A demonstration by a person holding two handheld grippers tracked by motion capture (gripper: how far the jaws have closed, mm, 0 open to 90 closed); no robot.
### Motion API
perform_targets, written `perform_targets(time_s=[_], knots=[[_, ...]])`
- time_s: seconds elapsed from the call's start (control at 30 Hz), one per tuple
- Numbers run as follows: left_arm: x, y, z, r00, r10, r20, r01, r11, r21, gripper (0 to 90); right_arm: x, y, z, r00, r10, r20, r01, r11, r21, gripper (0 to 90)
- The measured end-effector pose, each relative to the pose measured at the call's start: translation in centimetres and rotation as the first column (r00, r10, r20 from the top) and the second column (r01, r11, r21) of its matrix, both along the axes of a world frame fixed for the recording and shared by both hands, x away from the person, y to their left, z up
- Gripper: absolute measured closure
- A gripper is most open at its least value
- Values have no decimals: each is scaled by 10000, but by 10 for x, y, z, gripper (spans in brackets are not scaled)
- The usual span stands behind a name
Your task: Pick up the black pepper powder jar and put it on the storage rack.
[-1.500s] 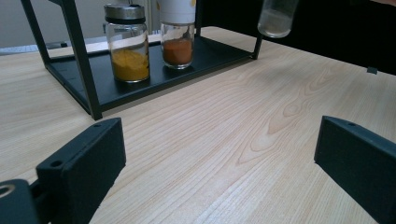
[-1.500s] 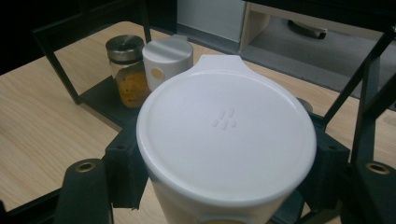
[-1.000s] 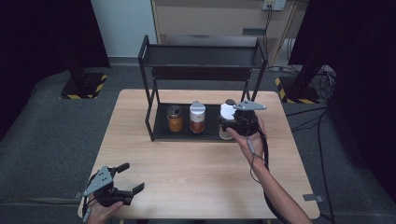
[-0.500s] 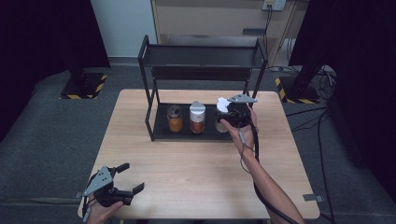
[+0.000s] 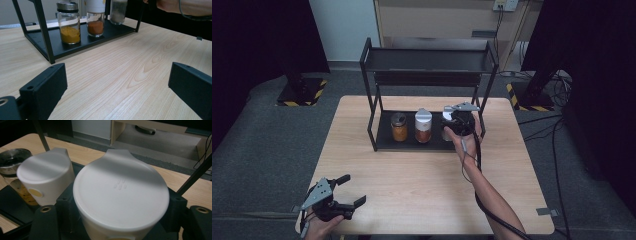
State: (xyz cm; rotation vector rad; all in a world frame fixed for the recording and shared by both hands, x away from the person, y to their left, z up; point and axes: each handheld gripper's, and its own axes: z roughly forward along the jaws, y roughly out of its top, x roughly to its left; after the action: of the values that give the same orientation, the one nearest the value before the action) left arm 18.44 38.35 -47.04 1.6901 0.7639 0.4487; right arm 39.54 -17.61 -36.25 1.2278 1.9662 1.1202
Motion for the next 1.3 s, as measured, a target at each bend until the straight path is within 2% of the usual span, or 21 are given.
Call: perform_targets(time_s=[0.5,0.97,1.3], knots=[[0,0,0,10000,7,-5,-7,10000,11,10,8,3,-21,9994,-300,-195,300,9995,33,309],[0,0,0,10000,-13,1,13,10000,28,11,10,6,-26,9985,-490,-244,492,9988,69,308],[0,-1,0,10000,-36,7,36,10000,50,11,8,5,-30,9986,-512,-117,514,9985,200,300]])
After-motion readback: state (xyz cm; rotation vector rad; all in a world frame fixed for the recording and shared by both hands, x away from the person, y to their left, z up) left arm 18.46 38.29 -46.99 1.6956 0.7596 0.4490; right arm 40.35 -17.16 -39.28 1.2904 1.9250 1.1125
